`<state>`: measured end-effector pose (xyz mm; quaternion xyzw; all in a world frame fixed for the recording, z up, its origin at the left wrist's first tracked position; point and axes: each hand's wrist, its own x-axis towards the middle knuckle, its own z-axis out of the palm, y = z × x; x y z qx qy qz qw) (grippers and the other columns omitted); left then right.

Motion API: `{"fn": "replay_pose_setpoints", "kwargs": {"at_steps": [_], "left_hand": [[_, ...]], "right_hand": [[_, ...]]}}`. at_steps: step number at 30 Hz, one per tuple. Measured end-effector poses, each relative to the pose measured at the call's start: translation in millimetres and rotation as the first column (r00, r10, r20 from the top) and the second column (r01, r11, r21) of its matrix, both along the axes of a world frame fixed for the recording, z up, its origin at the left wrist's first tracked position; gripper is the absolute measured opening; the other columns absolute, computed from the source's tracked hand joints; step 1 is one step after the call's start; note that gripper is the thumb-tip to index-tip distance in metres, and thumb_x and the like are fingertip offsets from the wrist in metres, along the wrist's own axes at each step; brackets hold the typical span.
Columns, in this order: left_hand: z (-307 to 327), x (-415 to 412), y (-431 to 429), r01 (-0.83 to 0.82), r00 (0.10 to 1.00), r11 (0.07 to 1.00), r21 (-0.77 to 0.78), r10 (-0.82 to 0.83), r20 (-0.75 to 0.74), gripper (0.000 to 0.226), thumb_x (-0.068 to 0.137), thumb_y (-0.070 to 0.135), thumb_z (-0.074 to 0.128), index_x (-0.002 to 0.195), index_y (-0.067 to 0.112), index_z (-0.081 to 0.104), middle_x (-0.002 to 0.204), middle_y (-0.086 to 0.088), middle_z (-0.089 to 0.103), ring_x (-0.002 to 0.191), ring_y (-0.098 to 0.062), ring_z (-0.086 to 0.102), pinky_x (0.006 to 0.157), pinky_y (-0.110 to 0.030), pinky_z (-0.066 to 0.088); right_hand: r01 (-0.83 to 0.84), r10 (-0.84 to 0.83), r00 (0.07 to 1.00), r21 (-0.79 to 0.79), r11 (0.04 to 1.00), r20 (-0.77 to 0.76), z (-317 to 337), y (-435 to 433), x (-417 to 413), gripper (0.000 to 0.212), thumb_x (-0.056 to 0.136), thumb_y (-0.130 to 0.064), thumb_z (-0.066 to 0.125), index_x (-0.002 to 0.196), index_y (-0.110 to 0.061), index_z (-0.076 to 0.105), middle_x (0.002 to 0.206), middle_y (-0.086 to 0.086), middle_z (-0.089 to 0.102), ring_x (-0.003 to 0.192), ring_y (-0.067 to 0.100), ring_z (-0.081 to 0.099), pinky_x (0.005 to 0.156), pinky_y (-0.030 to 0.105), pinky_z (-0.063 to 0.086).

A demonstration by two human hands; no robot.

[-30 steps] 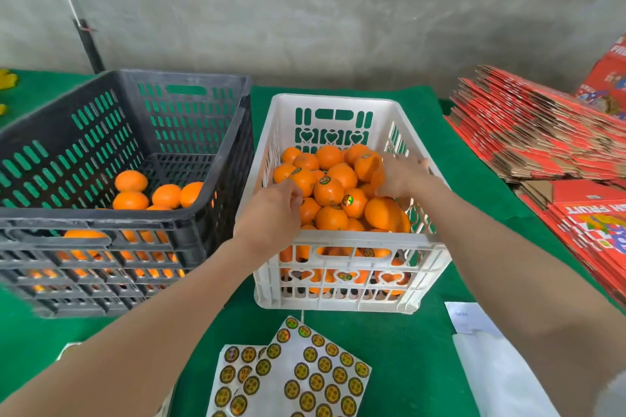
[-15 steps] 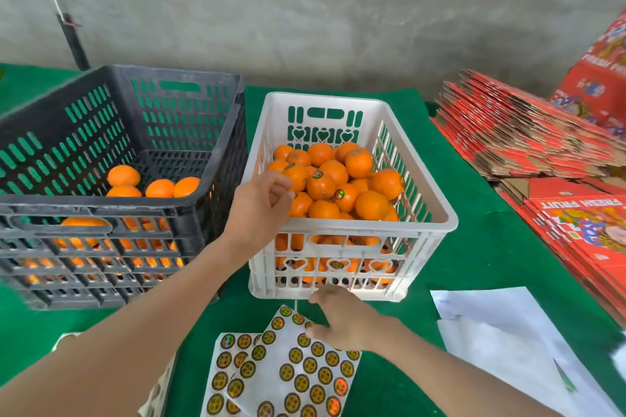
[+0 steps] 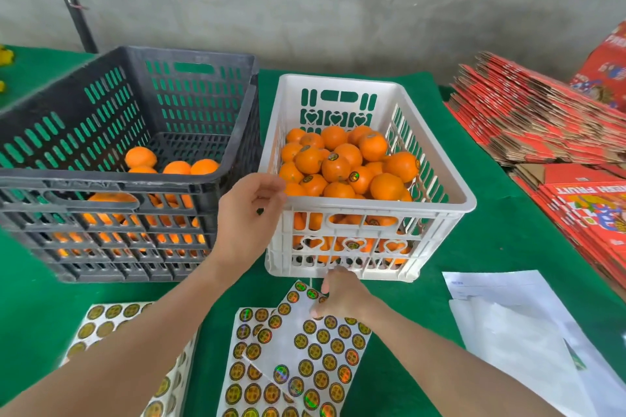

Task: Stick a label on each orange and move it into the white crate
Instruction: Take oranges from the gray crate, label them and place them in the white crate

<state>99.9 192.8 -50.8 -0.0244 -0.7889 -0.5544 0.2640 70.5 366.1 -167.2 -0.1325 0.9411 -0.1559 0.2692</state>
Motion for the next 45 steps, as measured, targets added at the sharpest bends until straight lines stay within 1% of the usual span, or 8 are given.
{"fn": "replay_pose_setpoints", "kwargs": {"at_steps": [4, 9, 12, 16, 21, 26, 35, 45], "left_hand": [[-28.2, 18.3, -2.2, -0.002, 1.0, 0.997, -0.072, 0.004, 0.027, 0.029, 0.087, -0.002, 0.058, 0.089, 0.027, 0.061, 0.085, 0.013, 0.065, 0.078, -0.006, 0.064, 0.07, -0.009, 0.049], [-75.5, 16.3, -8.0, 0.095, 0.862, 0.986, -0.137, -0.012, 0.508, 0.016, 0.087, 0.011, 0.064, 0.101, 0.019, 0.061, 0.087, 0.013, 0.062, 0.087, -0.01, 0.063, 0.072, -0.008, 0.046], [-89.2, 10.7, -13.7, 0.187, 0.628, 0.981, 0.052, -0.16, 0.762, 0.037, 0.077, 0.03, 0.077, 0.106, 0.02, 0.056, 0.101, 0.002, 0.065, 0.096, -0.017, 0.063, 0.083, -0.027, 0.05], [-83.0, 12.3, -26.0, 0.3, 0.404, 0.89, 0.343, -0.444, 0.799, 0.027, 0.065, 0.027, 0.082, 0.088, 0.013, 0.076, 0.093, -0.011, 0.074, 0.085, -0.028, 0.071, 0.079, -0.04, 0.058], [-74.9, 5.4, -36.7, 0.248, 0.338, 0.861, 0.445, -0.507, 0.793, 0.014, 0.08, -0.004, 0.066, 0.091, 0.003, 0.072, 0.093, -0.017, 0.073, 0.08, -0.031, 0.071, 0.071, -0.037, 0.057], [-70.7, 6.4, -38.5, 0.26, 0.307, 0.83, 0.494, -0.556, 0.773, 0.016, 0.082, -0.006, 0.062, 0.093, 0.003, 0.069, 0.094, -0.018, 0.072, 0.081, -0.03, 0.07, 0.07, -0.037, 0.057], [-65.1, 10.7, -36.1, 0.266, 0.23, 0.822, 0.504, -0.561, 0.795, 0.017, 0.08, -0.008, 0.061, 0.089, 0.004, 0.071, 0.094, -0.02, 0.071, 0.084, -0.032, 0.067, 0.083, -0.044, 0.055], [-77.3, 8.3, -35.1, 0.284, 0.234, 0.831, 0.479, -0.544, 0.806, 0.016, 0.083, -0.002, 0.063, 0.097, 0.003, 0.069, 0.1, -0.021, 0.07, 0.086, -0.032, 0.068, 0.074, -0.038, 0.057]], "right_hand": [[0.071, -0.069, 0.997, -0.042, 0.997, 0.039, -2.9, -2.7, 0.9, 0.034, 0.072, -0.031, 0.077, 0.086, -0.005, 0.059, 0.087, 0.004, 0.051, 0.083, 0.018, 0.053, 0.066, 0.025, 0.044], [0.219, -0.252, 0.965, -0.32, 0.922, -0.068, 6.2, 0.6, 9.6, 0.025, 0.078, -0.019, 0.071, 0.077, -0.016, 0.047, 0.075, -0.007, 0.045, 0.08, 0.016, 0.047, 0.057, 0.019, 0.033], [0.527, -0.427, 0.845, -0.629, 0.571, 0.321, 16.5, -3.8, 24.5, 0.029, 0.076, -0.005, 0.074, 0.079, -0.013, 0.046, 0.087, 0.005, 0.053, 0.082, 0.02, 0.052, 0.068, 0.025, 0.041], [0.715, -0.359, 0.695, -0.651, 0.254, 0.623, 25.0, -10.0, 48.4, 0.027, 0.078, 0.002, 0.069, 0.084, -0.011, 0.046, 0.089, 0.016, 0.063, 0.073, 0.024, 0.062, 0.067, 0.033, 0.052], [0.198, -0.285, 0.958, -0.716, 0.669, -0.002, 22.9, -12.0, 69.6, 0.023, 0.082, -0.009, 0.069, 0.093, -0.027, 0.059, 0.099, -0.005, 0.058, 0.093, 0.006, 0.054, 0.084, 0.016, 0.044], [-0.114, -0.243, 0.842, -0.6, 0.791, -0.481, 17.2, -19.1, 74.0, 0.02, 0.076, -0.015, 0.076, 0.096, -0.019, 0.075, 0.121, -0.002, 0.047, 0.118, 0.003, 0.037, 0.103, 0.01, 0.023], [-0.066, -0.247, 0.902, -0.68, 0.73, -0.353, 17.8, -26.9, 74.2, 0.01, 0.072, -0.01, 0.078, 0.079, -0.016, 0.074, 0.079, -0.014, 0.058, 0.074, -0.003, 0.052, 0.074, 0.012, 0.042], [-0.069, -0.198, 0.92, -0.638, 0.767, -0.338, 26.1, -25.4, 71.2, 0.012, 0.077, -0.005, 0.069, 0.069, -0.013, 0.067, 0.074, -0.007, 0.059, 0.069, 0.006, 0.053, 0.07, 0.027, 0.048]]}}
